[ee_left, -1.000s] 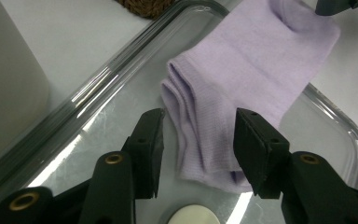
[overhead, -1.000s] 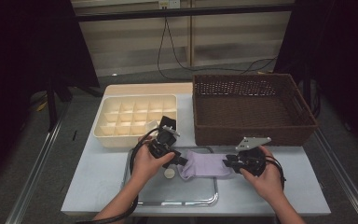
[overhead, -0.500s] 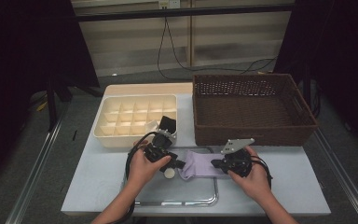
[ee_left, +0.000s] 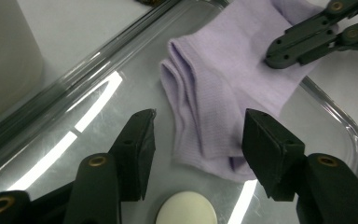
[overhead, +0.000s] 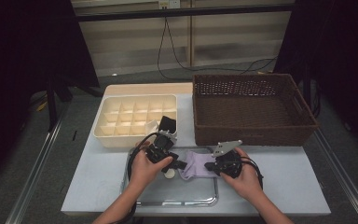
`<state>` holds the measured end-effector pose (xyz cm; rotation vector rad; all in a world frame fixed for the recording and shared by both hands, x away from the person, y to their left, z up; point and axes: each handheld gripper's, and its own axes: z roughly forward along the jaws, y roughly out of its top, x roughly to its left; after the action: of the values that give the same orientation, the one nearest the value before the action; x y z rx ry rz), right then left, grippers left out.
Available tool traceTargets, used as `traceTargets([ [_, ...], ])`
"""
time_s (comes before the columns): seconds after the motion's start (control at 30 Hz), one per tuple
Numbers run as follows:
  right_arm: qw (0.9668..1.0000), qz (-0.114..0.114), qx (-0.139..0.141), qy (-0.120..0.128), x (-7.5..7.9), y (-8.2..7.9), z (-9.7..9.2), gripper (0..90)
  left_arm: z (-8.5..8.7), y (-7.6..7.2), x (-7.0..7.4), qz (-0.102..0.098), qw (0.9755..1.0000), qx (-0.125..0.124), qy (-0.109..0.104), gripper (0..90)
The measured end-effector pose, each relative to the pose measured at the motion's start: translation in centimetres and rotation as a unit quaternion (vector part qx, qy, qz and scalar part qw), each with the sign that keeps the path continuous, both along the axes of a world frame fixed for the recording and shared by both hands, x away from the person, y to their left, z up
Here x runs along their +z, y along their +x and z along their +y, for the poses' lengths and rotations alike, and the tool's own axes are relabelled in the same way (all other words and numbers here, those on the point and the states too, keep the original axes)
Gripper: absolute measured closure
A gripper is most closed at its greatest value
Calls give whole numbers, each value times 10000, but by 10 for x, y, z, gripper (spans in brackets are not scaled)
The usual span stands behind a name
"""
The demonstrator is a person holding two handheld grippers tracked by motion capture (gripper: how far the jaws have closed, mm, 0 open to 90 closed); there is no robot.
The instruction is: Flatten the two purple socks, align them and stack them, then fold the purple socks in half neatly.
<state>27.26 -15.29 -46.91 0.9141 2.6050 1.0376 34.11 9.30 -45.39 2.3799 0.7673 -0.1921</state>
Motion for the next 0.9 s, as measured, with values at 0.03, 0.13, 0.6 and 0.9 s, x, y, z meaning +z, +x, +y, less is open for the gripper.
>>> traceTargets([
  [0.03,10000,16,-4,18,0,0,-1,900,-2,0,-1,52,10000,20,2,450],
  [0.13,10000,27,-28,75,-1,-1,-4,900,-7,-1,-4,83,10000,6,-16,454],
  [0.6,10000,-7,34,13,0,-4,-2,900,-13,-5,0,381,9990,-95,221,811],
  [0.9,9999,-6,111,105,-1,-3,1,900,-8,0,20,628,9976,-161,-252,820],
])
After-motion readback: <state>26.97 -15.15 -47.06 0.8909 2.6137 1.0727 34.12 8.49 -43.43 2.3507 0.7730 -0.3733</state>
